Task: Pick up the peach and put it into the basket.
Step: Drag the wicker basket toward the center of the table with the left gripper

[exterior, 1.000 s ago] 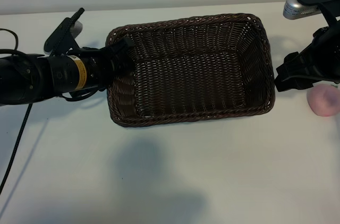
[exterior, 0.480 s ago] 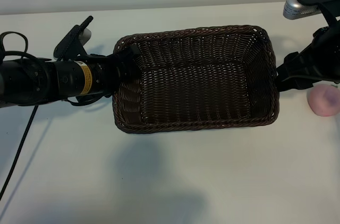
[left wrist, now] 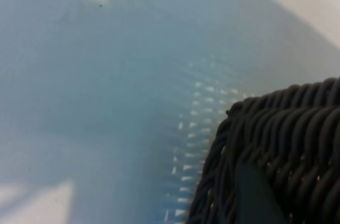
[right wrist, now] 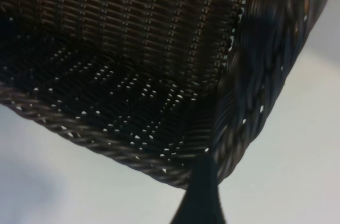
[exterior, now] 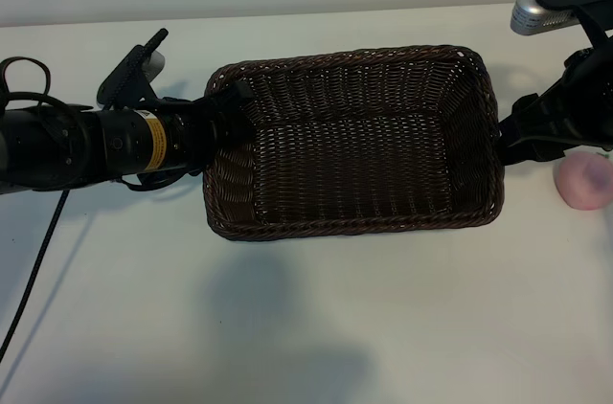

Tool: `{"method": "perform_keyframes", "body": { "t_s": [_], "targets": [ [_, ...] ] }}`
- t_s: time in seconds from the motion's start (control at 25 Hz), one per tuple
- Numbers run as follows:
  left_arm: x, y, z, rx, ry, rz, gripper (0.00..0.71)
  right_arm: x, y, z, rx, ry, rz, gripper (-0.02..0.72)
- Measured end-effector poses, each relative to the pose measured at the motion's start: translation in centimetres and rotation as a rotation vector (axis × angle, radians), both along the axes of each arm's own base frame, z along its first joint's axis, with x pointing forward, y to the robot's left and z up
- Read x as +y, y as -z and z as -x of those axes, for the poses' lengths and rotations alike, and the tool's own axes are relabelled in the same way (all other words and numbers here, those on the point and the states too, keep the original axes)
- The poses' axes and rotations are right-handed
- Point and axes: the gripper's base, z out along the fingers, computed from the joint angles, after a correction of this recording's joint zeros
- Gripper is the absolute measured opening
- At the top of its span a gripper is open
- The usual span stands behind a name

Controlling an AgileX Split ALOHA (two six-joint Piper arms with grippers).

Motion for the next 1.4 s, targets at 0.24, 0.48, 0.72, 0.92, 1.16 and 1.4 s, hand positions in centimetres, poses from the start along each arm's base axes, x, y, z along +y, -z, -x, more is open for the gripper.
{"method": "perform_keyframes", "body": {
  "t_s": [0.24,0.48,0.72,0.92,1.16,1.4],
  "targets": [
    [0.0,0.0,0.0,0.000,-0.001,0.002,0.343,0.0,0.0,0.0,0.000,0.000,0.000,0.594],
    [-0.1,0.0,0.0,0.000,0.005,0.011,0.363,0.0,0.0,0.0,0.000,0.000,0.000,0.594],
    [-0.3,-0.2,0.0,0.002,0.004,0.038,0.437,0.0,0.0,0.0,0.001,0.000,0.000,0.594],
    [-0.3,-1.0,0.1,-0.021,0.009,0.052,0.464,0.0,0.0,0.0,0.003,-0.001,0.000,0.594],
    [0.1,-2.8,0.3,-0.084,0.005,0.020,0.503,0.0,0.0,0.0,0.004,-0.001,0.000,0.594],
    [0.2,-4.1,0.5,-0.124,0.012,0.023,0.529,0.0,0.0,0.1,0.007,-0.002,0.000,0.594]
  ]
}}
